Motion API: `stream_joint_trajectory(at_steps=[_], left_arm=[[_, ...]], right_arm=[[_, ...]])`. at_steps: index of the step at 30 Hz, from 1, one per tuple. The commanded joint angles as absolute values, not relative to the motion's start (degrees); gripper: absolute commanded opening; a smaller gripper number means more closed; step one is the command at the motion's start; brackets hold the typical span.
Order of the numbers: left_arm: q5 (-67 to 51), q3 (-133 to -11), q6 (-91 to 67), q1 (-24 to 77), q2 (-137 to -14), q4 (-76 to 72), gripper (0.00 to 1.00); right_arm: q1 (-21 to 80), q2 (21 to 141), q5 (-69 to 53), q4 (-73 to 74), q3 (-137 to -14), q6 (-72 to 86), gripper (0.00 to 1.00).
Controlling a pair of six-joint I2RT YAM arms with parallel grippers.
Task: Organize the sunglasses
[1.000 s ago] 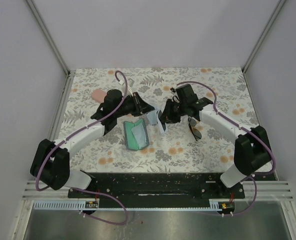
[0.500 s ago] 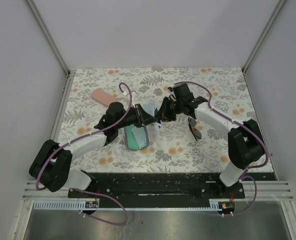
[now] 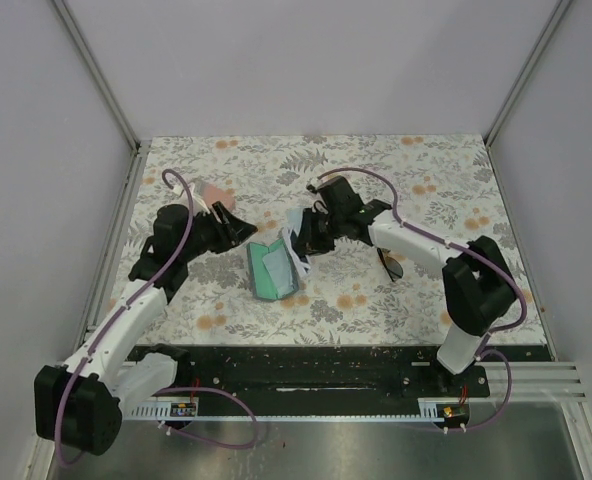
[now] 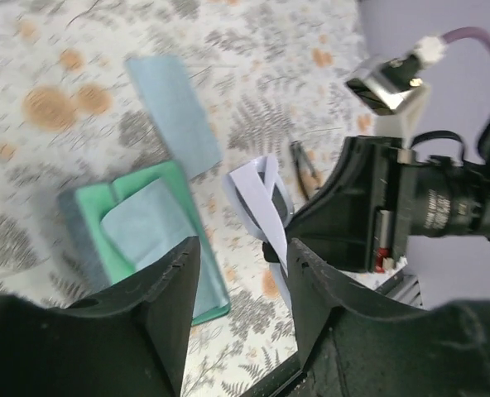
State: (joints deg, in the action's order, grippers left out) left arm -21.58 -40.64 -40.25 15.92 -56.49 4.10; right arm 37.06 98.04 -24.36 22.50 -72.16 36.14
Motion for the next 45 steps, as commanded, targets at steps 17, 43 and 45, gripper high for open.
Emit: stream_joint_trajectory(at_steps=[17, 43, 45], left_arm=[[-20.7, -28.7, -44.2, 11.2, -62.7, 3.2, 0.64], [-26.0, -28.6, -47.6, 13.6, -75.1, -10.6, 0.36], [-26.1, -29.4, -47.6, 13.9, -75.7, -10.6, 0.35]], right_arm=[[45.1, 110.7, -18.3, 12.0, -76.4, 38.1, 0.02], [45.1, 110.6, -10.3, 11.9, -71.3, 38.9, 0.35], [45.1, 109.6, -9.2, 13.1, -71.4, 38.3, 0.35]])
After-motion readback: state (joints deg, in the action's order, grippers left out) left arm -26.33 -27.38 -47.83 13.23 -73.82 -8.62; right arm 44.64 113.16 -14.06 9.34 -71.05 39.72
